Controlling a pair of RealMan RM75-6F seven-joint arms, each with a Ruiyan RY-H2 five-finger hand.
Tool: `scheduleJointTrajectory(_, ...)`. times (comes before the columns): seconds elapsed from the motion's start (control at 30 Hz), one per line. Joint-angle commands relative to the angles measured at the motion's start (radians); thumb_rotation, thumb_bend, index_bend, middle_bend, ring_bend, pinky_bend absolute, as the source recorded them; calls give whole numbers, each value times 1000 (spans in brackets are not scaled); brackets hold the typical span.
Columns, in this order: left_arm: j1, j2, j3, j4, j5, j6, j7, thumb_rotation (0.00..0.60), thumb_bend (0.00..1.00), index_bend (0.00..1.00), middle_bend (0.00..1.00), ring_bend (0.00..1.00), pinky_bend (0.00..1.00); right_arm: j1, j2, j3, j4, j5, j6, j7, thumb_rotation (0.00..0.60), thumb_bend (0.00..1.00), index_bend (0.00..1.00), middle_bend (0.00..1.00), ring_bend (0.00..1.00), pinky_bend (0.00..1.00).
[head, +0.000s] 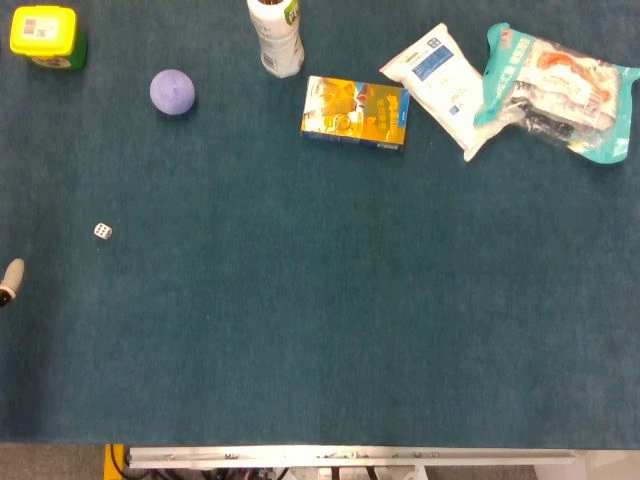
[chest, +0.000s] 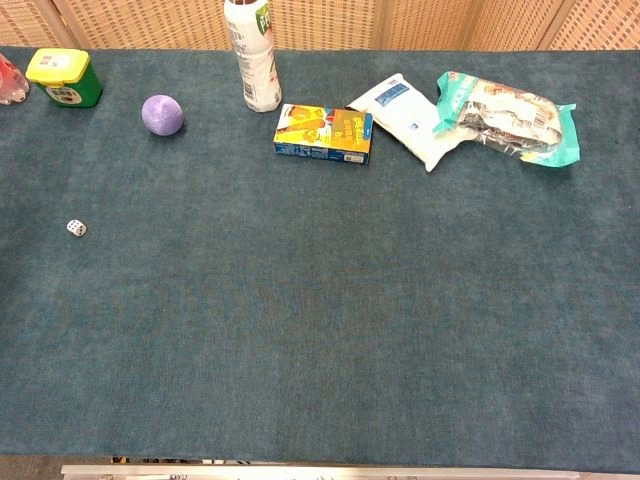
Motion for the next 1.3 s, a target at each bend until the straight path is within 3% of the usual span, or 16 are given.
scheduleJointTrajectory(0.03, 0, 0, 0, 0, 1, 0, 0, 600, 274, 31, 125, 77, 48, 0, 0, 2, -1, -1, 4, 0, 599, 407, 205, 333, 283, 393)
scheduleJointTrajectory(0.33, -4, 12, 6, 3, 6, -13, -10, 600, 274, 33, 125, 79, 51, 10, 4, 35, -12, -17, 44, -14, 600, 407, 205, 333, 283, 393)
scheduleJointTrajectory(0.43, -13, 23, 11, 2, 4, -37, -13, 600, 274, 37, 147, 97, 130, 16, 8, 52, -25, -20, 59, -29, 600, 407, 205, 333, 283, 393)
scheduleJointTrajectory(0.5, -23, 34, 16, 4, 10, -57, -16, 600, 274, 39, 191, 154, 262, 23, 14, 62, -35, -19, 60, -35, 600, 407, 205, 333, 283, 393)
scheduleJointTrajectory(0.63, -51, 52, 28, 11, 17, -117, -28, 600, 274, 49, 501, 482, 635, 37, 23, 74, -45, -15, 50, -37, 600, 407, 205, 334, 285, 393)
scheduleJointTrajectory(0.8, -108, 98, 50, 1, 13, -246, -46, 600, 274, 81, 803, 754, 857, 48, 23, 82, -46, -6, 41, -39, 600, 407, 205, 339, 292, 393)
scheduleJointTrajectory(0.9, -149, 123, 61, -6, 11, -327, -60, 600, 284, 104, 893, 853, 943, 49, 20, 83, -45, -2, 41, -37, 600, 407, 205, 342, 298, 392)
scheduleJointTrajectory(1.07, -233, 159, 80, -20, -14, -501, -49, 600, 454, 193, 995, 960, 1000, 47, 16, 79, -39, 3, 41, -32, 600, 407, 205, 344, 308, 392)
scheduleJointTrajectory(1.3, -340, 164, 83, -32, -111, -700, 33, 600, 513, 248, 1000, 1000, 1000, 42, 20, 77, -36, 6, 46, -24, 600, 407, 205, 348, 316, 393)
